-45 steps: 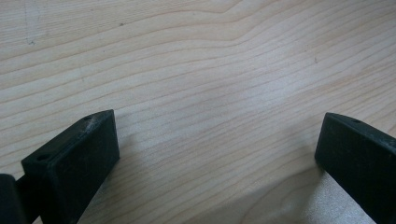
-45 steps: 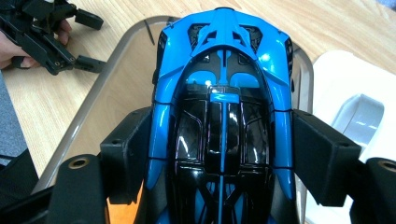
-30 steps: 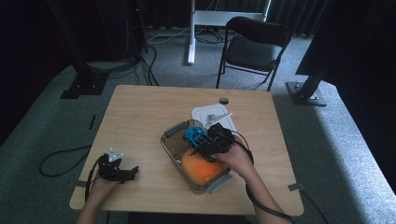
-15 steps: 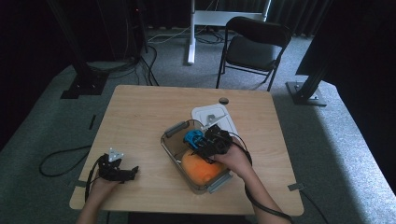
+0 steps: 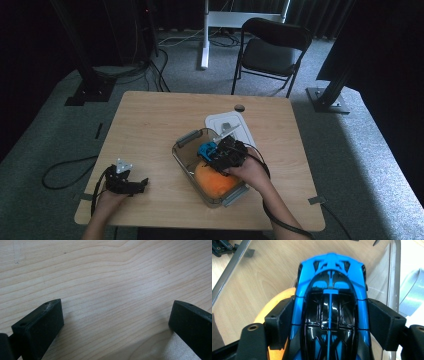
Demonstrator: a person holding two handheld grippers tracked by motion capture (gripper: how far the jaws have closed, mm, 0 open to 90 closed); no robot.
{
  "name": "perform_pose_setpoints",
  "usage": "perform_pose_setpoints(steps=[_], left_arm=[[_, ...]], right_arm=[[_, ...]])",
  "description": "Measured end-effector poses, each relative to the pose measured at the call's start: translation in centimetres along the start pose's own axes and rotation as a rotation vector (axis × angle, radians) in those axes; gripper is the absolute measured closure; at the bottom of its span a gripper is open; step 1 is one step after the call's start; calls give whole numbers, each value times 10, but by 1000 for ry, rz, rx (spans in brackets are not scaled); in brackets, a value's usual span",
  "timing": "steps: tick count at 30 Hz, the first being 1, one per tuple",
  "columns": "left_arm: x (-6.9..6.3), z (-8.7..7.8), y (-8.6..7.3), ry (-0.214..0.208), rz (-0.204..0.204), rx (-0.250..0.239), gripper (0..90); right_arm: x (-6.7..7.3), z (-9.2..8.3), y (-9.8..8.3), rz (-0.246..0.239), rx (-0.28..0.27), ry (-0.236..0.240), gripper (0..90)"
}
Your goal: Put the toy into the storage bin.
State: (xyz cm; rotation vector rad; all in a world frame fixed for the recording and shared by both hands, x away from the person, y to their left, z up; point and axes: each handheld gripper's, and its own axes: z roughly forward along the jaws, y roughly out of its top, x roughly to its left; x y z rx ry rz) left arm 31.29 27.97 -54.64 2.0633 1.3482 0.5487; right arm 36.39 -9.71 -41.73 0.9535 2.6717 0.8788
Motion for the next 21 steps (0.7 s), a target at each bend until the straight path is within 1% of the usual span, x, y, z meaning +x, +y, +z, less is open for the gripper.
perform_pose_setpoints(steps=[1, 3, 5, 7, 10, 11, 13, 15, 17, 18, 20, 21], left_arm=[[0, 0, 0, 0, 0, 1, 1], [0, 0, 0, 0, 0, 1, 1], [0, 0, 0, -1, 0, 1, 1], [0, 0, 0, -1, 0, 2, 1], [0, 0, 0, -1, 0, 2, 2], [0, 0, 0, -1, 0, 1, 1], [0, 0, 0, 0, 0, 1, 2], [0, 0, 0, 0, 0, 1, 1], [0, 0, 0, 0, 1, 1, 1], [0, 0, 0, 0, 0, 1, 1], [0, 0, 0, 0, 0, 1, 1], [0, 0, 0, 0, 0, 1, 1]], right_arm=[[0, 0, 0, -3, 2, 0, 252], [0, -1, 0, 0, -4, 18, 252], [-1, -6, 0, 9, -30, 25, 252], [-1, -9, 1, 8, -41, 34, 252], [-5, -14, 1, 24, -60, 39, 247], [-6, -15, 1, 30, -66, 44, 231], [-9, -18, 0, 50, -80, 47, 225], [-13, -21, -1, 69, -96, 52, 198], [-16, -23, -2, 82, -105, 67, 127], [-17, -24, -3, 86, -114, 65, 135], [-20, -25, -5, 88, -127, 15, 131], [-21, -25, -5, 88, -136, 7, 131]])
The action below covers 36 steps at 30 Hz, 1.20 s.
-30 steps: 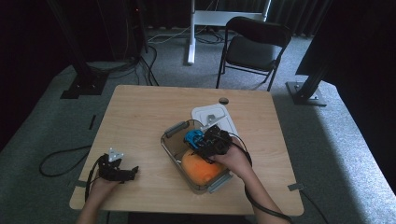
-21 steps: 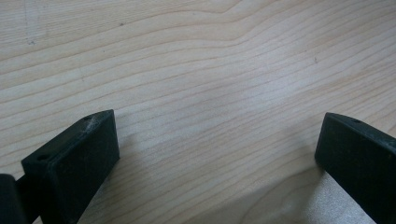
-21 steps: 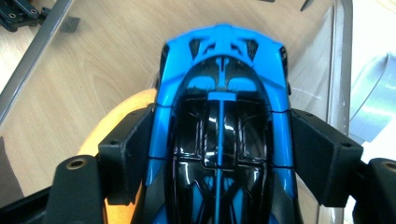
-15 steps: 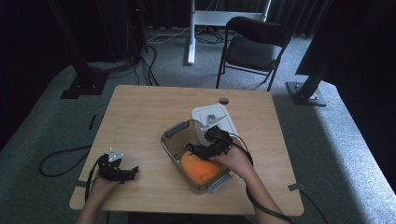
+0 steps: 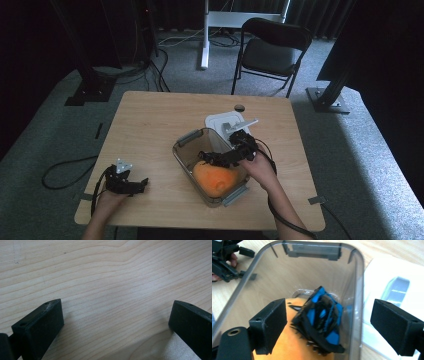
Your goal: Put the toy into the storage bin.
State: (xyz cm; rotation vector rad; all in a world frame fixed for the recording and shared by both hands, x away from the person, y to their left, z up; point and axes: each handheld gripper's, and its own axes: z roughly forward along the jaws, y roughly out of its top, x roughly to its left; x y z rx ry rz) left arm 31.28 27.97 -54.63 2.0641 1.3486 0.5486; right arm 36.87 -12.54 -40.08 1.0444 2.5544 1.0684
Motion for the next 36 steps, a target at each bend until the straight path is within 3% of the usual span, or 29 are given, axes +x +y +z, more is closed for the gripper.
perform_pose_setpoints(steps=[4, 17, 23, 27, 31, 36], left_arm=[[0, 0, 0, 0, 0, 0, 1], [0, 0, 0, 1, -1, 0, 1], [0, 0, 0, 0, 0, 2, 2], [0, 0, 0, 0, -2, 1, 2], [0, 0, 0, 0, -1, 1, 1], [0, 0, 0, 1, -3, 1, 1]], right_arm=[[-12, -2, -4, 15, -12, 22, 132], [-38, -15, -21, 71, -81, -24, 124], [-50, -15, -28, 88, -49, -62, 124], [-61, -14, -34, 126, -41, -81, 125], [-66, -12, -38, 172, 11, -134, 124], [-76, -3, -44, 200, 32, -101, 113]])
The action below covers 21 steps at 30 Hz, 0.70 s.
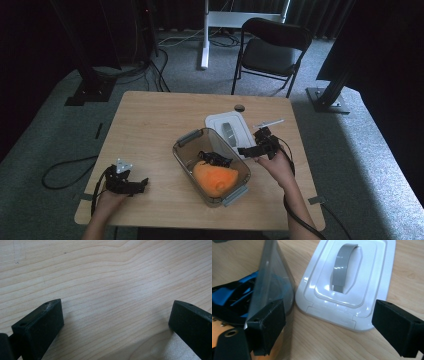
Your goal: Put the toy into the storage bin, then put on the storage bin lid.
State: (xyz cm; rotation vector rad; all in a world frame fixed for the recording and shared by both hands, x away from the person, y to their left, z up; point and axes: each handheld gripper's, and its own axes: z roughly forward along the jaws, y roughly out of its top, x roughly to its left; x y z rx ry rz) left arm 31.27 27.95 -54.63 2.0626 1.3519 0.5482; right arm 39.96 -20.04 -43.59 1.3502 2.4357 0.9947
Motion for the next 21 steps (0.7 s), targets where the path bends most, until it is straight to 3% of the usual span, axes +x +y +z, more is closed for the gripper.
perform_pose_setpoints(steps=[6, 13, 21], left_arm=[[0, 0, 0, 0, 0, 0, 2], [0, 0, 0, 0, 0, 0, 1], [0, 0, 0, 0, 0, 0, 1]], right_arm=[[-12, 9, -3, 52, -9, 33, 113], [-21, 19, -2, 101, -15, 36, 113], [-22, 29, 4, 91, -25, 5, 113]])
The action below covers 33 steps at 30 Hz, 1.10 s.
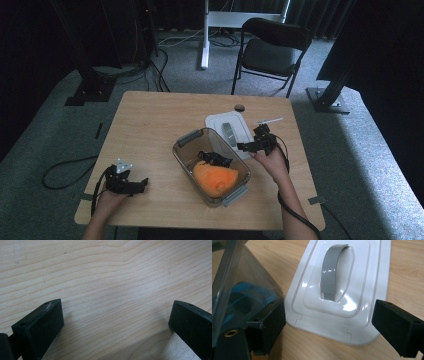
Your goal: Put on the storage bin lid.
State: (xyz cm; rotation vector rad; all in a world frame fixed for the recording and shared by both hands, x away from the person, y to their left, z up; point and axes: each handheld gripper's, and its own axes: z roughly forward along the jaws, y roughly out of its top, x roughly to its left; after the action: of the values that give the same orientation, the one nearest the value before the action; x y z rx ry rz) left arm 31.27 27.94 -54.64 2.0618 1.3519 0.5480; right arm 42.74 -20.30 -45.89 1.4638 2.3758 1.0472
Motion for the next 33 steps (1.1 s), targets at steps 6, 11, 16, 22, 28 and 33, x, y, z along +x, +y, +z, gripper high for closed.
perform_pose_setpoints(steps=[6, 11, 16, 22, 28, 33], left_arm=[[0, 0, 0, 0, 1, 1, 2], [0, 0, 0, 0, 1, 1, 1], [0, 0, 0, 0, 1, 1, 2], [0, 0, 0, -1, 2, 1, 2], [0, 0, 0, -1, 2, 1, 2], [0, 0, 0, -2, 3, 1, 2]], right_arm=[[0, 13, 4, -9, 11, -14, 116], [1, 23, 8, -12, 24, -15, 116], [2, 34, 12, -12, 44, -16, 116], [2, 47, 20, 2, 49, -27, 117], [3, 59, 27, 3, 58, -43, 133], [2, 74, 30, -8, 79, -64, 144]])
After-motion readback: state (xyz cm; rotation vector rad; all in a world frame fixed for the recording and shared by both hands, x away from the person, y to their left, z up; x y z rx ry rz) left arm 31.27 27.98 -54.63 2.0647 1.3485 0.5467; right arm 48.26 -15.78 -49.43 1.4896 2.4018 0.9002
